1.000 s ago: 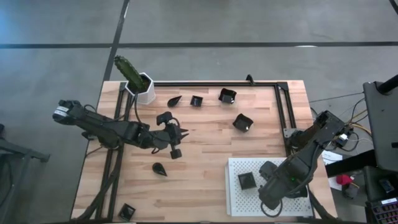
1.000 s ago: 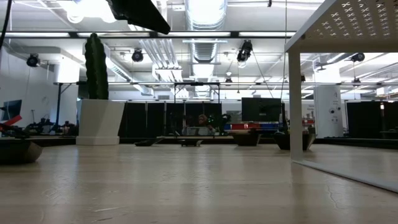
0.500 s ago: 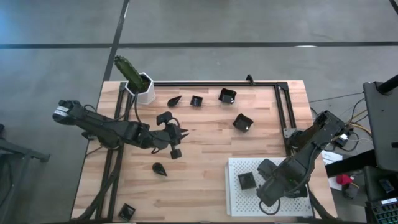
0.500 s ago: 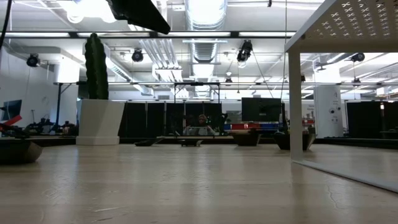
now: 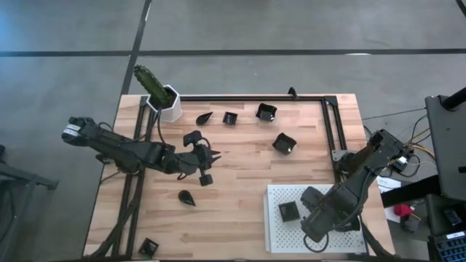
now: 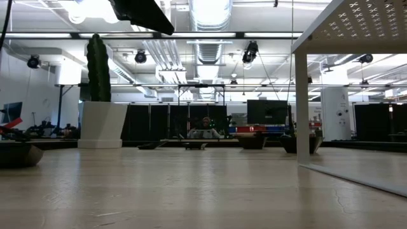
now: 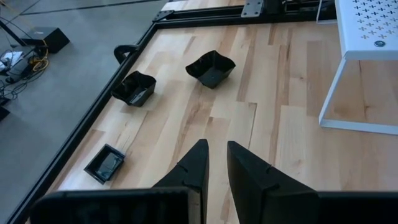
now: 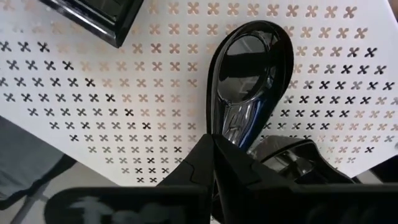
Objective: Pick & Place Mini shaped plates
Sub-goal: Stack the drop-shaped plate on top of the other drop-shaped plate on the shelf, then stack the drop-shaped plate on top of the other drop-shaped plates on the shelf
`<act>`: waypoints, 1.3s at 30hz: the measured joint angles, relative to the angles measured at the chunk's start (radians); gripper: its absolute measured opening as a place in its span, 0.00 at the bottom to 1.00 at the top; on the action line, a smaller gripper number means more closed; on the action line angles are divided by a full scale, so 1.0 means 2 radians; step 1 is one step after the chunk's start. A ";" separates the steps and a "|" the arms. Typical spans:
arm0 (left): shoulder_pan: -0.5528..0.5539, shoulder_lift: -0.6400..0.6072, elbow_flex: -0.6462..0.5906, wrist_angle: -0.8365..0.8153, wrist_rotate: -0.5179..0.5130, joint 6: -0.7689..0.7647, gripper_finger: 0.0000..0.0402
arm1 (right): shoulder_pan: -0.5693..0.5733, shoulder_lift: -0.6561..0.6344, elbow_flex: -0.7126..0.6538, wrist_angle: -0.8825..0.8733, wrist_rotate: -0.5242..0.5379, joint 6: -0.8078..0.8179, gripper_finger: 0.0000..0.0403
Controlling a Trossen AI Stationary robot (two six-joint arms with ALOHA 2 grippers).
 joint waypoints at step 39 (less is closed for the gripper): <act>-0.070 -0.001 -0.022 -0.153 0.134 -0.046 0.13 | 0.002 -0.074 0.000 -0.001 0.275 -0.141 0.02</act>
